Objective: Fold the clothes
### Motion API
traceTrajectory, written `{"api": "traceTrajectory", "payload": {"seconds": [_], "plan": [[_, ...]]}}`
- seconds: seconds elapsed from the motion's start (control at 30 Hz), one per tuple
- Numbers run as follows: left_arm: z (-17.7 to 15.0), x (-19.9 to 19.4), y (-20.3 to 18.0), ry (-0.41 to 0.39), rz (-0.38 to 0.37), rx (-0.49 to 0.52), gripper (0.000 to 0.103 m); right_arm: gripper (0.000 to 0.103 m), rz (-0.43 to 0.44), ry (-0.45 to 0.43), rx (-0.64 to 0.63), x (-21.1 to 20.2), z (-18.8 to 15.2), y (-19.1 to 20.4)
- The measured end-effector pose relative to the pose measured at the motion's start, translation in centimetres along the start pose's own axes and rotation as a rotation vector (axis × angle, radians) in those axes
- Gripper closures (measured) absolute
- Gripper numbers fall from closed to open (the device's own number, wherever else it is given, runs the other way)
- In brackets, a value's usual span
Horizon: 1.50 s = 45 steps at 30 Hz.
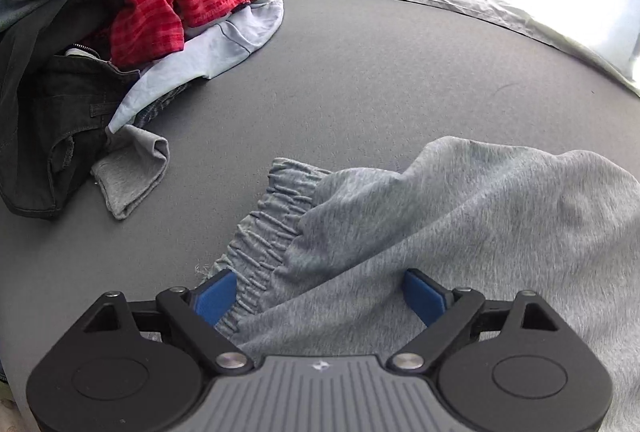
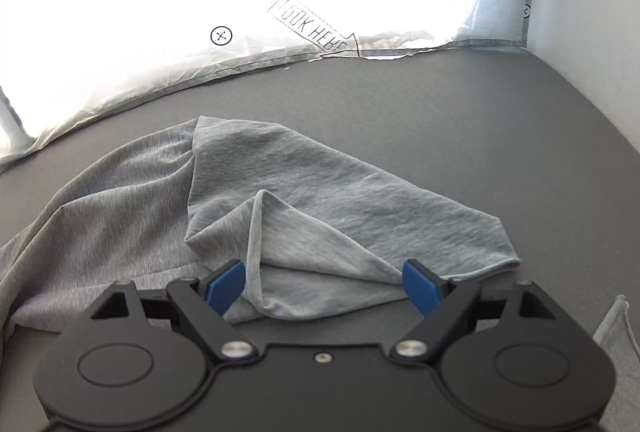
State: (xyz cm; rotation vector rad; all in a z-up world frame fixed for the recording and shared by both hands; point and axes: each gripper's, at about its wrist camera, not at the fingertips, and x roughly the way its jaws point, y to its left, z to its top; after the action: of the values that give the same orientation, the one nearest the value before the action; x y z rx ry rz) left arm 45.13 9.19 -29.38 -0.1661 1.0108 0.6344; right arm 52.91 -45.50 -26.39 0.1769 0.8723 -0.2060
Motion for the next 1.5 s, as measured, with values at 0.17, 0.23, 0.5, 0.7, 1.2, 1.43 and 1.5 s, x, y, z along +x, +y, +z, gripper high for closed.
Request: {"api": "traceTrajectory", "payload": {"seconds": [0.17, 0.23, 0.5, 0.7, 1.2, 1.43, 1.5], "plan": [[0.8, 1.1, 0.6, 0.039, -0.031, -0.04, 0.003, 0.043, 0.065, -0.008, -0.009, 1.3, 0.9, 2.5], [0.7, 1.3, 0.9, 0.04, -0.04, -0.05, 0.0, 0.044, 0.045, 0.006, -0.024, 2.3, 1.2, 3.2], [0.3, 1.2, 1.0, 0.021, -0.052, -0.067, 0.0, 0.101, 0.054, -0.026, -0.009, 0.8, 2.4, 2.5], [0.4, 1.4, 1.3, 0.023, -0.07, -0.059, 0.0, 0.102, -0.036, -0.234, 0.054, -8.6, 2.5, -2.9], [0.9, 0.1, 1.5, 0.036, -0.079, 0.039, 0.0, 0.1, -0.321, -0.024, 0.328, -10.9, -9.8, -17.5], [1.6, -2.0, 3.6, -0.035, -0.144, -0.025, 0.0, 0.077, -0.298, -0.087, 0.308, -10.7, -8.8, -16.7], [2.1, -2.0, 4.2, -0.046, -0.141, -0.038, 0.001, 0.07, -0.291, -0.131, 0.308, -10.7, -7.6, -16.3]]}}
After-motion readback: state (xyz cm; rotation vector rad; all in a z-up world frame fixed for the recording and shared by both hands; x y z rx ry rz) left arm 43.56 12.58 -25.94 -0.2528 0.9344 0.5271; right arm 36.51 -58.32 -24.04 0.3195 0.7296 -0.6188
